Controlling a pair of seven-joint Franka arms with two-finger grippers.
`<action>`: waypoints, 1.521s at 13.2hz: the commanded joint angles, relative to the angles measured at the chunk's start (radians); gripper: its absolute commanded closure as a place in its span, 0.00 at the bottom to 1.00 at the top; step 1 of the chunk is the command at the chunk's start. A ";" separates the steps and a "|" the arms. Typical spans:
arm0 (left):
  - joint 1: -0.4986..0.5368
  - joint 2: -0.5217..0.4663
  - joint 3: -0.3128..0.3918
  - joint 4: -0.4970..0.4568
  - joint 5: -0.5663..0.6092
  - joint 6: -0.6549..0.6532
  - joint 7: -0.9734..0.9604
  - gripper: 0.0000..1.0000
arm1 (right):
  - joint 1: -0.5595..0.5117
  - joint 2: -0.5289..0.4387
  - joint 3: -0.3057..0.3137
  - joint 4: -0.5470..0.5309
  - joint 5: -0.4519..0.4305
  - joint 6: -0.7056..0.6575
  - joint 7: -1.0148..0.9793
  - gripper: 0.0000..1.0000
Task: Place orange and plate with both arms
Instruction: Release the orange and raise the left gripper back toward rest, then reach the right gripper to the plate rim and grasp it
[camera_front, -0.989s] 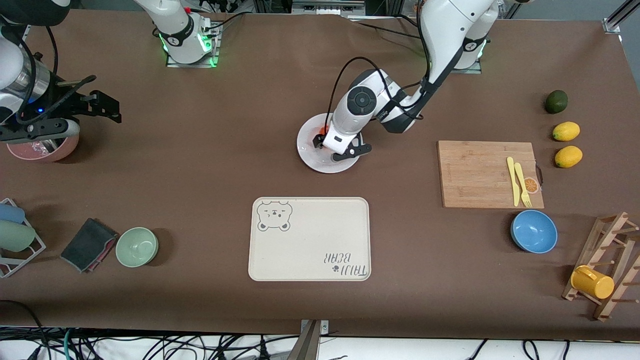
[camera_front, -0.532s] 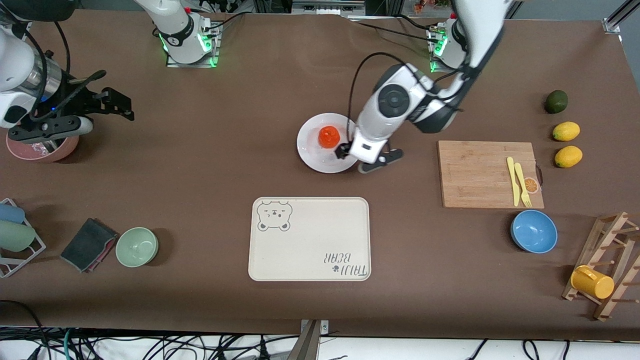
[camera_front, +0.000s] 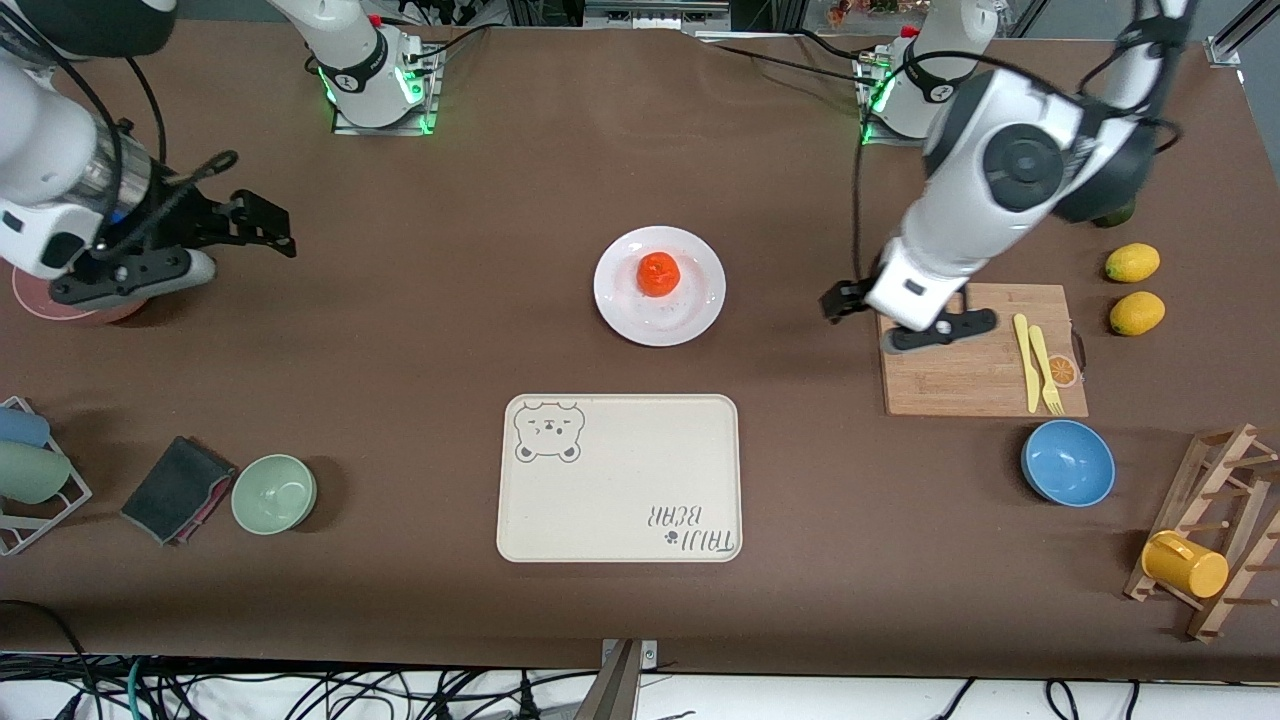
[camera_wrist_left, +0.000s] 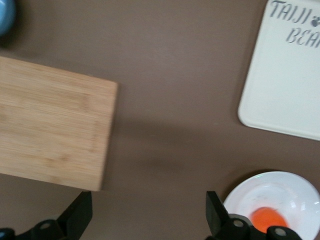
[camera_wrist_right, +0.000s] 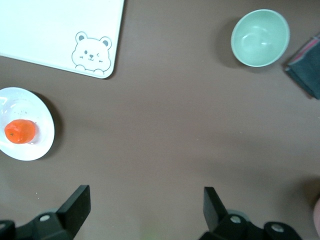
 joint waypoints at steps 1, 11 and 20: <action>0.017 -0.024 0.077 0.106 -0.008 -0.176 0.184 0.00 | 0.027 0.022 -0.002 0.036 0.008 -0.010 0.010 0.00; 0.010 -0.021 0.288 0.252 -0.007 -0.298 0.473 0.00 | 0.079 0.208 -0.002 0.028 0.047 -0.016 -0.013 0.00; 0.033 -0.004 0.297 0.271 -0.006 -0.305 0.473 0.00 | 0.214 0.436 0.003 -0.090 0.683 0.385 -0.019 0.00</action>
